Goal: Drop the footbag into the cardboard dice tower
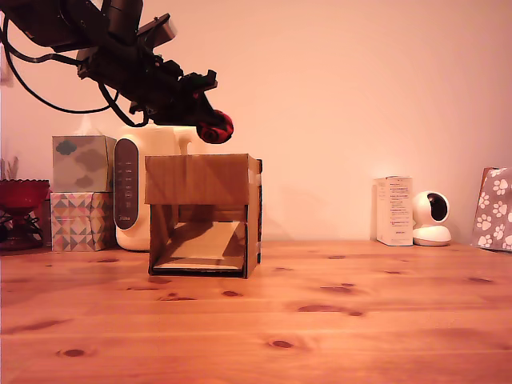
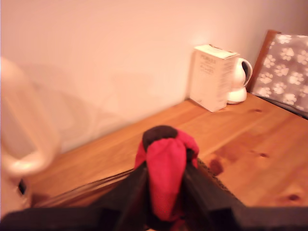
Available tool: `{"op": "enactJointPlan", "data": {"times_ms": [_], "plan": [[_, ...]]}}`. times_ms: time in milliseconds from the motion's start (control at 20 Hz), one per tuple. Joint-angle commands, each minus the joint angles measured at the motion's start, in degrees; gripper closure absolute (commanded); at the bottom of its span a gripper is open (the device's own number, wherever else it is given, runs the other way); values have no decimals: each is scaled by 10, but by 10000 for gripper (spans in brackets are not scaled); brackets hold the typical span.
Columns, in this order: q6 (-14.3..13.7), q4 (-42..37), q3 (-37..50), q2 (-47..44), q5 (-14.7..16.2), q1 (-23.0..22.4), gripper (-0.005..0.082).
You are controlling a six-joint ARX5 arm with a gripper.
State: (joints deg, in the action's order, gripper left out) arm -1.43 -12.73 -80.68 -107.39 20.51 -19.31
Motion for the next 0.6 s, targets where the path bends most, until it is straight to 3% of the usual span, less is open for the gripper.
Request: {"op": "enactJointPlan", "data": {"times_ms": [0, 50, 100, 300, 400, 550], "plan": [[-14, -11, -8, -10, 15, 1, 293], [-14, -6, -11, -10, 16, 0, 225], [-14, -2, -14, -10, 16, 0, 211], [-14, 40, -26, -4, 16, 0, 239], [-14, 81, -27, 11, 16, 0, 385], [-16, 155, -27, 44, 16, 1, 736]]}}
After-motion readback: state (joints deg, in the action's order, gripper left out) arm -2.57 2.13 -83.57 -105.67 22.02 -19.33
